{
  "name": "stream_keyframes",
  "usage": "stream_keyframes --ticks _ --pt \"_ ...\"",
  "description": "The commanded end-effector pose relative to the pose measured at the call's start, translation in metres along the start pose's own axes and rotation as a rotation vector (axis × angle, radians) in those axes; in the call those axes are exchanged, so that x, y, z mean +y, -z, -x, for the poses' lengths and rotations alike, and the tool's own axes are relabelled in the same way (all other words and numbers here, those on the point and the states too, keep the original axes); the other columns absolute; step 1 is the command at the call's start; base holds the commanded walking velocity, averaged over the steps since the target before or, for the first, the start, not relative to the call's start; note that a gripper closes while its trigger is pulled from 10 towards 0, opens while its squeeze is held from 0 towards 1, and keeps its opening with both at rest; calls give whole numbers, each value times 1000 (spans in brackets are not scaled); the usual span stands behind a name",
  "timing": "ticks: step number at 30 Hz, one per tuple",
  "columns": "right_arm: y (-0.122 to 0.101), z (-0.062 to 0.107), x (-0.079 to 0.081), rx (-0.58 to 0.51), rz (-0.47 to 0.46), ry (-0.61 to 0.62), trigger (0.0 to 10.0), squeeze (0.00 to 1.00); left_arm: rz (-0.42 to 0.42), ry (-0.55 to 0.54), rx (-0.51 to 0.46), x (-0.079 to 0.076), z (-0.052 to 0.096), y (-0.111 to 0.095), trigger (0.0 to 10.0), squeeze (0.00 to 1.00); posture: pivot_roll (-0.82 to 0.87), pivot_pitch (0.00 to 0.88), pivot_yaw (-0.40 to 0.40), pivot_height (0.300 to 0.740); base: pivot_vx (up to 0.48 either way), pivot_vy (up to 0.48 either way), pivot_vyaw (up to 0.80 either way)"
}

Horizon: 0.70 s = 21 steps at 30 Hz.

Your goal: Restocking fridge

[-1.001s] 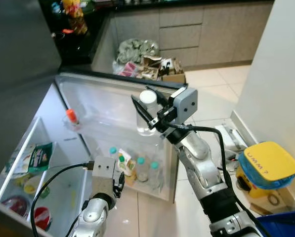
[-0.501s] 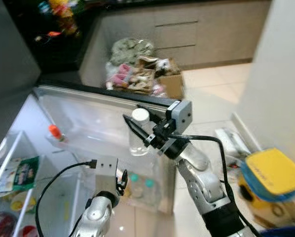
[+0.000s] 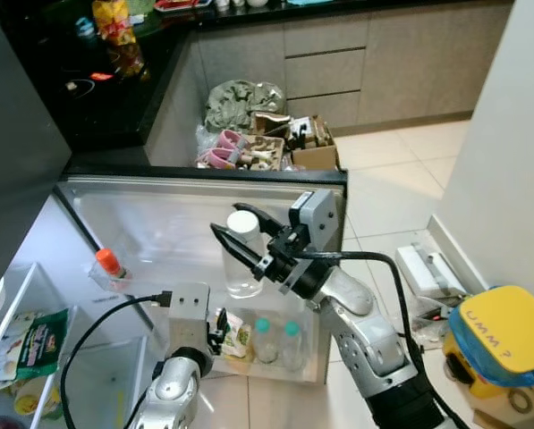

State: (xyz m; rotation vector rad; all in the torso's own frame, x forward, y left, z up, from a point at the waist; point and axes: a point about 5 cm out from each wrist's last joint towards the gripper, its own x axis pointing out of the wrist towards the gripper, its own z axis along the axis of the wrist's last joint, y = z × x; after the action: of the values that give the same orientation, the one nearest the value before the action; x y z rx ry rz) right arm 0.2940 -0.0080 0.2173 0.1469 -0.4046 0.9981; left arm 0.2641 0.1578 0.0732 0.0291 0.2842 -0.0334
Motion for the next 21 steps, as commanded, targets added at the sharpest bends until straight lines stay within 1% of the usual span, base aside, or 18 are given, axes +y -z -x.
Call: stream_keyframes --ticks 1,3,4,5,7,8,9,12,13,14,15,18,21 --pt "-9 -4 6 -42 -1 -35 10000 0 -7 -11 28 3 2 8 10000 0 -40 76 86 740 0 0 0" --pt "-7 -3 5 -33 6 -32 10000 0 -7 -11 31 3 2 9 10000 0 -40 77 86 740 0 0 0" --pt "-5 -2 3 -21 21 -23 10000 0 -6 -12 32 3 2 9 10000 0 -38 77 86 740 0 0 0" --pt "-1 0 -4 -4 46 -1 10000 0 -4 -11 32 1 1 8 10000 0 -38 77 86 740 0 0 0" --pt "0 1 -7 1 51 7 10000 0 -4 -11 31 1 0 8 10000 0 -38 77 86 740 0 0 0" --pt "2 1 -12 6 63 29 10000 0 0 -10 28 -1 -1 6 10000 0 -28 78 94 740 0 0 0" --pt "2 1 -12 6 63 29 10000 0 0 -10 28 -1 -1 6 10000 0 -28 78 94 740 0 0 0" --pt "3 0 -30 25 128 95 10000 0 7 4 7 -6 -7 -2 10000 0 -19 78 105 740 0 0 0" --pt "3 0 -30 25 128 95 10000 0 7 4 7 -6 -7 -2 10000 0 -19 78 105 740 0 0 0" --pt "3 -2 -40 36 177 125 10000 0 4 14 -5 -7 -10 -8 10000 0 -10 79 112 740 0 0 0" --pt "3 -3 -46 41 199 137 10000 0 0 19 -14 -8 -12 -11 10000 0 -2 78 115 740 0 0 0" --pt "3 -4 -51 44 216 145 10000 0 -6 23 -22 -8 -13 -14 10000 0 1 78 116 740 0 0 0" --pt "6 -4 -64 69 240 166 10000 0 -12 17 -41 -4 -16 -20 10000 0 44 85 114 740 0 0 0"
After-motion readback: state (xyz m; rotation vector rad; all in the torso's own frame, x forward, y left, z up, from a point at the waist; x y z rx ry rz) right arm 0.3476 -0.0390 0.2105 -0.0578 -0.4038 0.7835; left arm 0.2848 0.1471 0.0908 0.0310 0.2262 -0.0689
